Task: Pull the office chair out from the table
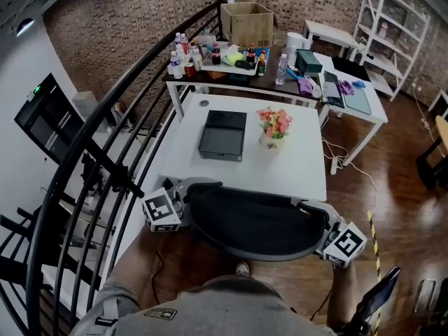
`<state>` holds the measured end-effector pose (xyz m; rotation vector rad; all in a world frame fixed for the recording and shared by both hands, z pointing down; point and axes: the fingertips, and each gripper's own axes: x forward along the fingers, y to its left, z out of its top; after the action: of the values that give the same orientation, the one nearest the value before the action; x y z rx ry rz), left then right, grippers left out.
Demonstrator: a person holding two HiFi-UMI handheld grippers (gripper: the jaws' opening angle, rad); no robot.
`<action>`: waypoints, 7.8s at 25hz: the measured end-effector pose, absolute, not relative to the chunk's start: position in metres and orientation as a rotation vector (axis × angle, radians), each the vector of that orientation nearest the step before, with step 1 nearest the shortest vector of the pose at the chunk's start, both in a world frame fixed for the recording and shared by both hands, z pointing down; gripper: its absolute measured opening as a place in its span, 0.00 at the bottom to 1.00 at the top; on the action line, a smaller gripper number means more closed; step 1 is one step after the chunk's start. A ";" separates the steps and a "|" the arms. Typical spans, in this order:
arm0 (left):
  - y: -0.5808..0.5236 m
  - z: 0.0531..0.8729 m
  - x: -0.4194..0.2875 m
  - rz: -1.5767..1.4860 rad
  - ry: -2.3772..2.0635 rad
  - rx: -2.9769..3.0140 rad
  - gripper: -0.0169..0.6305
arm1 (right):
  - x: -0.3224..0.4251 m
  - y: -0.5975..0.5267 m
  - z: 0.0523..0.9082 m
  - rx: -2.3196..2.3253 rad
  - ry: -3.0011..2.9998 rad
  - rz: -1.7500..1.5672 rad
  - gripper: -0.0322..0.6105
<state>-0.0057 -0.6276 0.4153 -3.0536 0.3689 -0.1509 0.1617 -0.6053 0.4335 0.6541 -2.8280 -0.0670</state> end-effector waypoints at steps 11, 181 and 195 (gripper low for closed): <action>-0.611 0.416 -0.010 -0.199 0.310 -3.076 0.41 | 0.157 -0.591 0.432 0.659 -2.803 -0.075 0.38; 0.297 0.477 -0.095 -0.020 0.348 -3.358 0.30 | -0.017 0.278 0.474 0.834 -2.811 0.187 0.38; 0.394 0.481 -0.029 -0.067 0.493 -3.349 0.28 | 0.013 0.381 0.482 0.540 -2.898 0.181 0.32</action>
<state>-0.0286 0.3943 0.4810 -3.3494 0.4929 -0.0675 0.0130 0.3808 0.4820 0.5399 -2.8981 0.1813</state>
